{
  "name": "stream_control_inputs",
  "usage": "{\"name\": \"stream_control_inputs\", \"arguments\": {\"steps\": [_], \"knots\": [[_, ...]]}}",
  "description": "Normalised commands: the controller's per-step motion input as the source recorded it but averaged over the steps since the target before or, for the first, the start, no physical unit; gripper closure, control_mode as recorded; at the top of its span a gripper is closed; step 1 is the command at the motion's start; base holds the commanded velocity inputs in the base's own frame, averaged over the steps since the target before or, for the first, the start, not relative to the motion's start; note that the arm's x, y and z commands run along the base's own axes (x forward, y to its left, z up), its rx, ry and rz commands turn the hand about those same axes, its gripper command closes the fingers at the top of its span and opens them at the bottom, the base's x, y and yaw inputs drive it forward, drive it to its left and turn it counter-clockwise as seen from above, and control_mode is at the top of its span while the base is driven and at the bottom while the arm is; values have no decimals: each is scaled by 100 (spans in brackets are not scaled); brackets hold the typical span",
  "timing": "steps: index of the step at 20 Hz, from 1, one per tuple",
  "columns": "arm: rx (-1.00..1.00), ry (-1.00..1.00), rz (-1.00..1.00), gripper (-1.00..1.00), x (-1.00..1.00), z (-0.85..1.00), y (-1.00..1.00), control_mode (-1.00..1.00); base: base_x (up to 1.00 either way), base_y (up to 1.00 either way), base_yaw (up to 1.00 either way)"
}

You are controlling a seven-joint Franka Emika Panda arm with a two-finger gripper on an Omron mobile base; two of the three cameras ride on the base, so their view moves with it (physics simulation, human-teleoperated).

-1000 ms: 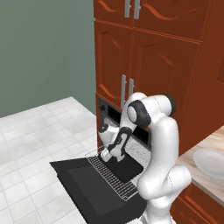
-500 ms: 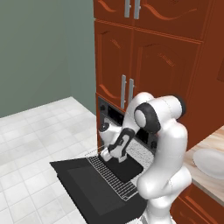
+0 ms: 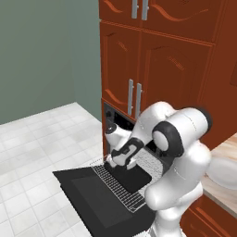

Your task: Take the baked cake out of the oven and place it on the plate for cooling. Then close the oven door.

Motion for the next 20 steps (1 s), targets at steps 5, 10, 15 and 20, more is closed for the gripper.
{"name": "stream_control_inputs", "arguments": {"steps": [5, 10, 15, 20], "knots": [[0, -5, -1, 100, -33, 45, 0, -100, 0, 0, 0], [0, 0, -1, 100, -33, 44, -5, -100, 0, 0, 0], [0, 0, -1, 100, -31, 42, -13, -100, 0, 0, 0], [0, 0, 0, 100, -30, 43, -17, -100, 0, 0, 0]]}}
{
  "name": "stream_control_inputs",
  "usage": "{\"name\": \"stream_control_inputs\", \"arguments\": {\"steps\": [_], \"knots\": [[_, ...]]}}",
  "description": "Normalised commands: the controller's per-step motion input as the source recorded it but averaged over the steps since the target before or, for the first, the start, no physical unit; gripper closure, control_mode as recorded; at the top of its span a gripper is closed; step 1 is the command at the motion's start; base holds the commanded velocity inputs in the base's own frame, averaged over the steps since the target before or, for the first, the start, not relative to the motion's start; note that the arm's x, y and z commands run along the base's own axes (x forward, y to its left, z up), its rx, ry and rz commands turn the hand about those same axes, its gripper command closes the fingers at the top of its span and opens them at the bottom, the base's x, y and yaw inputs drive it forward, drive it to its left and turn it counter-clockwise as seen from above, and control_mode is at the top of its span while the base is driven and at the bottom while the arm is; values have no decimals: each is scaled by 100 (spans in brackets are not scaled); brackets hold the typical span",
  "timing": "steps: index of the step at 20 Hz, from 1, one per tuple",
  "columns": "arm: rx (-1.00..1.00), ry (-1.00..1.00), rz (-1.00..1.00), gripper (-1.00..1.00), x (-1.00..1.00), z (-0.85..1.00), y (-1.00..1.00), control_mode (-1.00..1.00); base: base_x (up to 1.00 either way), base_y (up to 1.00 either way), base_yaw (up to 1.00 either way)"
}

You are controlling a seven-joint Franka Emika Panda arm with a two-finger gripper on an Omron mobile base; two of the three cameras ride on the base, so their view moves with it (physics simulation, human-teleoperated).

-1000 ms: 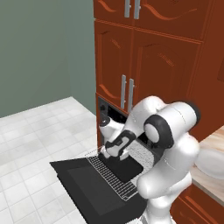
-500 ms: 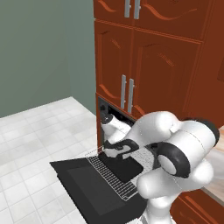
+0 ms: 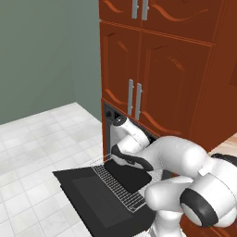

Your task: Take the baked cake out of the oven and place it on the plate for cooling. Then close the oven door.

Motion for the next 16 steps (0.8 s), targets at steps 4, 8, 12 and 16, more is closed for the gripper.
{"name": "stream_control_inputs", "arguments": {"steps": [4, 8, 12, 16], "knots": [[0, 1, 0, 100, -29, 43, -16, -100, 0, 0, 0], [0, 2, 0, 100, -27, 41, -19, -100, 0, 0, 0], [0, 0, 0, 100, -26, 35, -23, -100, 0, 0, 0], [0, 0, 0, 100, -26, 34, -26, -100, 0, 0, 0]]}}
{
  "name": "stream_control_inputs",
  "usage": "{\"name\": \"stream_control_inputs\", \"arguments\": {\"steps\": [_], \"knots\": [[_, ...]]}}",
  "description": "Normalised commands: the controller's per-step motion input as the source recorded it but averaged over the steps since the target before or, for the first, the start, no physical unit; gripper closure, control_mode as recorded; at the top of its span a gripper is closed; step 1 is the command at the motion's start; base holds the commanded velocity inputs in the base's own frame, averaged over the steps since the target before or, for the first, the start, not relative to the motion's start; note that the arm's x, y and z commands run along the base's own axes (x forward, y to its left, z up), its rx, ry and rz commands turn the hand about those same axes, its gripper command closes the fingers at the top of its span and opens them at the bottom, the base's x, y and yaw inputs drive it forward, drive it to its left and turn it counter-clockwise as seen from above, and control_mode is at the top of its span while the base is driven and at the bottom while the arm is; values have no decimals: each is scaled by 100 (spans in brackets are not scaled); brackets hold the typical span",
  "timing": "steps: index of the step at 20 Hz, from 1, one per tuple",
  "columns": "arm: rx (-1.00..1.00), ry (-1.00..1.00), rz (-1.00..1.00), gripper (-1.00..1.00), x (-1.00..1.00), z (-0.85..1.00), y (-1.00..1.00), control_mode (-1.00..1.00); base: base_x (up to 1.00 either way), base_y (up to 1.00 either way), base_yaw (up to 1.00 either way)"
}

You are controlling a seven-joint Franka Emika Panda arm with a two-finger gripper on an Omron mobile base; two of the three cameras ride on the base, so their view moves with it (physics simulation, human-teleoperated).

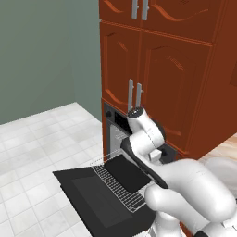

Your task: Take the baked cake out of the oven and place it on the plate for cooling. Then close the oven door.

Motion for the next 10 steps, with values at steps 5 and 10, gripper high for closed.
{"name": "stream_control_inputs", "arguments": {"steps": [5, 10], "knots": [[0, 0, -1, 100, -30, 31, -31, -100, 0, 0, 0], [0, 0, -4, 100, -25, 23, -41, -100, 0, 0, 0]]}}
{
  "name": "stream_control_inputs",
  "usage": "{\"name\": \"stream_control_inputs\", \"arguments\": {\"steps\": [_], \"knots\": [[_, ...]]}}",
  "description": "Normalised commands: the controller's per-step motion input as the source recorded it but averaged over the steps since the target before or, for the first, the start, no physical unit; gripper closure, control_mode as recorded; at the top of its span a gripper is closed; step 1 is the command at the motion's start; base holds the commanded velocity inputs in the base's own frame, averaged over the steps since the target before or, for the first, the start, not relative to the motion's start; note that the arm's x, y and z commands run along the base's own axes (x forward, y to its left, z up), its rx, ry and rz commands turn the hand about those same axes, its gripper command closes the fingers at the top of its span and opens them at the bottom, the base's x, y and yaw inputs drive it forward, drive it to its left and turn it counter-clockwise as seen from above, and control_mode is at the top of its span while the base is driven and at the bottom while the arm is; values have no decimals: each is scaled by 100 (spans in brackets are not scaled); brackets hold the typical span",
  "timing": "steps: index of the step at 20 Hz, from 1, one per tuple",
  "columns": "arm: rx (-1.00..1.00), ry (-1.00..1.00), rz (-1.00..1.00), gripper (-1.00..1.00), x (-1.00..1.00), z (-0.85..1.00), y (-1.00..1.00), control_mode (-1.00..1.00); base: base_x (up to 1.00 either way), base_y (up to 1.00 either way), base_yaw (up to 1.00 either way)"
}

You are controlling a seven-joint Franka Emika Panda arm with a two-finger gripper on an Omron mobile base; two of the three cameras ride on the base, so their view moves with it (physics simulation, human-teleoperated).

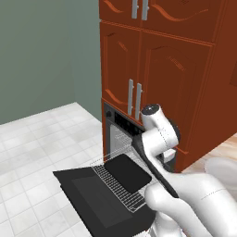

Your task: Take the baked cake out of the oven and place it on the plate for cooling. Then close the oven door.

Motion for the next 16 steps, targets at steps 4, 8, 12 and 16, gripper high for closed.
{"name": "stream_control_inputs", "arguments": {"steps": [4, 8, 12, 16], "knots": [[0, 0, -6, 100, -23, 15, -53, -100, 0, 0, 0], [0, 0, -4, 100, -15, 10, -55, -100, 0, 0, 0], [0, 0, -4, 100, -17, 11, -54, -100, 0, 0, 0], [0, 0, -5, 100, -18, 11, -53, -100, 0, 0, 0]]}}
